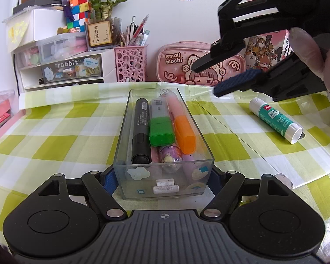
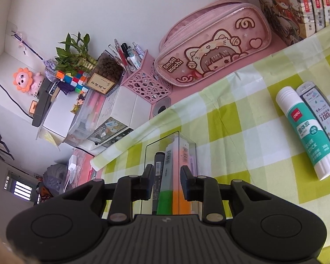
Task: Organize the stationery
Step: 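Withdraw the right tool and close it on the glue stick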
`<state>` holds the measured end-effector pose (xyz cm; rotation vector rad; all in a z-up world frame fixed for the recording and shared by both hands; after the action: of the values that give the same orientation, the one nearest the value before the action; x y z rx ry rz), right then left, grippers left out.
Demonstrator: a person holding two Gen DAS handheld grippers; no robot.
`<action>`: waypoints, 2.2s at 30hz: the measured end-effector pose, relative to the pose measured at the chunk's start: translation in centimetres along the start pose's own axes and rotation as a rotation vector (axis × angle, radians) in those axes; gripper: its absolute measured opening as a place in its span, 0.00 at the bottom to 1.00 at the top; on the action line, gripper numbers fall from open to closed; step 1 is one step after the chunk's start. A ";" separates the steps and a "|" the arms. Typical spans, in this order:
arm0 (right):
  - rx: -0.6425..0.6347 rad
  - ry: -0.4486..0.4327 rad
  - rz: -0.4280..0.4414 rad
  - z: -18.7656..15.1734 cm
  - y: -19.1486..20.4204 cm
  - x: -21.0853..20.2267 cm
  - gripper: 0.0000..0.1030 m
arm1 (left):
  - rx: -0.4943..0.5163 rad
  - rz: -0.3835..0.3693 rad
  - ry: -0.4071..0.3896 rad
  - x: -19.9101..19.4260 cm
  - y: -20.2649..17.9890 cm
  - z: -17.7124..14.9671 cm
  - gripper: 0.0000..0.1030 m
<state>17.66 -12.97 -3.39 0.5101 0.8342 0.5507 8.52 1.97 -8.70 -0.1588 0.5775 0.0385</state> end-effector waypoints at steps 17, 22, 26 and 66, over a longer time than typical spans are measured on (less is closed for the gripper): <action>-0.385 -0.200 -0.383 -4.4 -7.1 -9.3 0.65 | 0.007 0.009 -0.010 -0.1 -0.1 -0.1 0.73; -0.488 -0.185 -0.414 -5.7 -7.0 -7.5 0.64 | 0.007 0.008 -0.011 -0.1 0.0 -0.1 0.72; -0.568 -0.178 -0.482 -6.2 -6.8 -6.0 0.62 | 0.006 0.005 -0.011 -0.1 0.0 -0.1 0.73; -0.319 0.069 -0.162 -4.2 -4.4 -2.6 0.43 | 0.003 0.003 -0.010 -0.1 -0.1 0.0 0.73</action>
<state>13.95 -17.07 -7.09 0.1307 0.8260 0.5416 8.46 1.85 -8.66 -0.1548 0.5675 0.0409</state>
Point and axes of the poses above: each gripper's, at about its wrist camera, not at the fingertips, and x roughly the way its jaws point, y to its left, z to its top, the point moved 4 cm from there along x, roughly the way its jaws point, and after that the axes turned 11 degrees about -x, right-handed, at the moved point
